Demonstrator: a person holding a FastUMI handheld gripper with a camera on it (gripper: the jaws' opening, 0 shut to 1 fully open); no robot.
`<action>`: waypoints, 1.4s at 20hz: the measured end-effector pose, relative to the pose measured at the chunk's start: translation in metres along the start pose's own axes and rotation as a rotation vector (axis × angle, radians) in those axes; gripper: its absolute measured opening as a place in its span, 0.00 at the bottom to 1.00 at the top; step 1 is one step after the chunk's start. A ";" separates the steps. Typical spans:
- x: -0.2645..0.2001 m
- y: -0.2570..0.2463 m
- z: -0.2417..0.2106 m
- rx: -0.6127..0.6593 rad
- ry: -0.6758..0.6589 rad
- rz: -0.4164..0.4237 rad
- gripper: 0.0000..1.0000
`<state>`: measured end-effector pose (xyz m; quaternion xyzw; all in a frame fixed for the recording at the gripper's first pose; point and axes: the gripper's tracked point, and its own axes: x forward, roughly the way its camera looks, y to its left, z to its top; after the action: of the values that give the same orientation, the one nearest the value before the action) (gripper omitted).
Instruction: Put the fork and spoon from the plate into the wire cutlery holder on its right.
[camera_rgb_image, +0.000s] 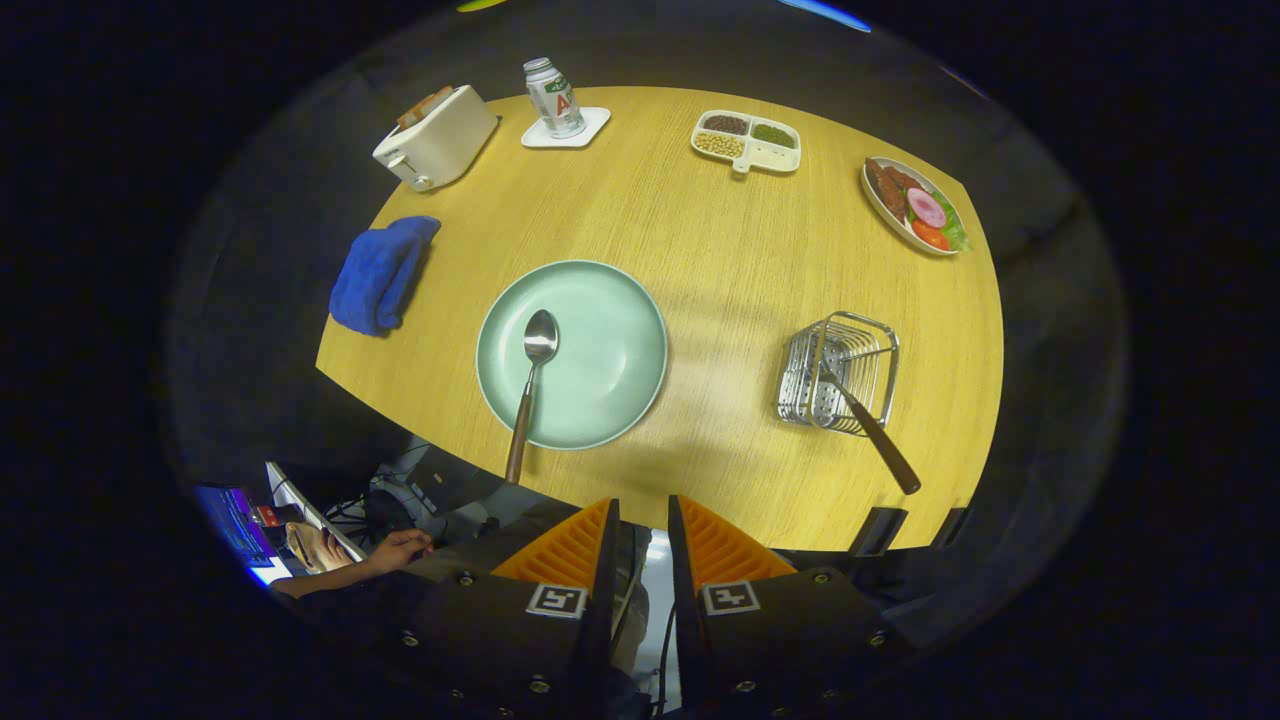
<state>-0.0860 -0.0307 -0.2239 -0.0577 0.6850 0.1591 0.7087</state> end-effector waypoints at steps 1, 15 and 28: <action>0.002 0.006 -0.001 0.001 0.002 0.006 0.28; 0.064 0.081 -0.004 -0.007 0.051 0.101 0.28; 0.134 0.109 -0.005 0.022 0.098 0.091 0.28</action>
<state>-0.1224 0.0897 -0.3416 -0.0263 0.7225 0.1807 0.6668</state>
